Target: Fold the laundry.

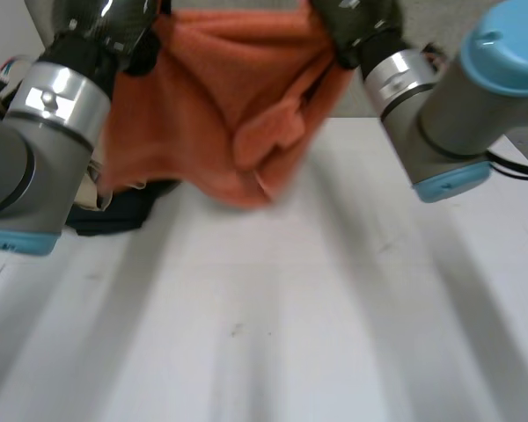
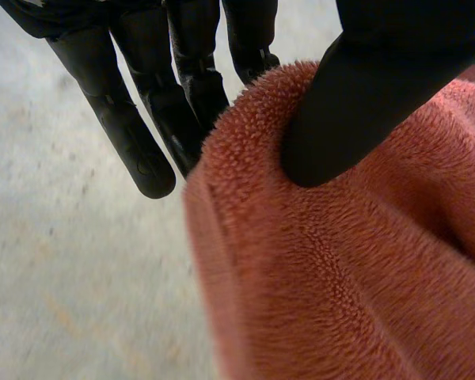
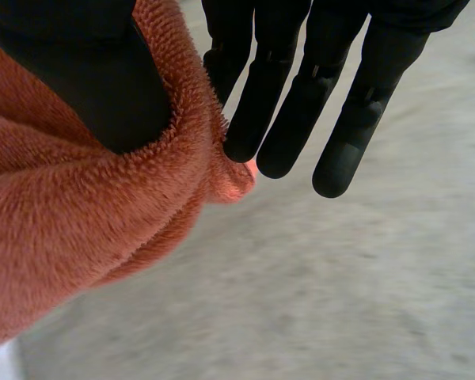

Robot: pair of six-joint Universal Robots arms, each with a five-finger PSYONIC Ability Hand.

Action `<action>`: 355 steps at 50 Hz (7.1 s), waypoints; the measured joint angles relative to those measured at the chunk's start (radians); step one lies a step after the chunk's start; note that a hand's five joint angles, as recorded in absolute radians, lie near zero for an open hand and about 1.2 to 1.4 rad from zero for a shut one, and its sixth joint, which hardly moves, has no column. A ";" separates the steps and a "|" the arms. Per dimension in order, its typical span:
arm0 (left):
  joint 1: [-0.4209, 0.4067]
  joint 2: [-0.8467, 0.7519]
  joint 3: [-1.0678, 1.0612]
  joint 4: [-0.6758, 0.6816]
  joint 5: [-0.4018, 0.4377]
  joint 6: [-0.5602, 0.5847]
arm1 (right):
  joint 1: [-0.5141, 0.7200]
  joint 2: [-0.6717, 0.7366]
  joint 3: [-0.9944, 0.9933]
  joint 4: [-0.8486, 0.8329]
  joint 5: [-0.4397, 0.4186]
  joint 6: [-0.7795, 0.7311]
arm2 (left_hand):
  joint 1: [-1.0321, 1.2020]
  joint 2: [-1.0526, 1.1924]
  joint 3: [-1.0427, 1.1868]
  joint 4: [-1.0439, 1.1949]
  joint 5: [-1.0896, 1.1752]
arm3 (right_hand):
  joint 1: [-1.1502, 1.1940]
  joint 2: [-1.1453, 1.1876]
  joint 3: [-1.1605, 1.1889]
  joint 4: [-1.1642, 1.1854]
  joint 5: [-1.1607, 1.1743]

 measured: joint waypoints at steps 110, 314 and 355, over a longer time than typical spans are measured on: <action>-0.128 -0.143 -0.329 -0.548 -0.131 -0.557 | 0.006 -0.520 0.265 0.561 0.127 0.090 | -0.937 -0.990 -0.978 -0.992 -0.925 | 0.057 0.014 0.004 0.003 0.033; 0.171 -0.291 0.151 -0.150 -0.049 -0.164 | -0.398 -0.091 0.411 -0.088 -0.021 0.031 | 0.018 -0.001 0.000 0.000 0.010 | 0.057 0.014 0.005 0.006 0.062; 0.173 -0.250 -0.243 -0.253 -0.003 -0.059 | -0.605 0.120 0.360 0.403 -0.119 0.072 | 0.018 -0.001 0.000 0.000 0.010 | 0.058 0.025 0.006 0.004 0.039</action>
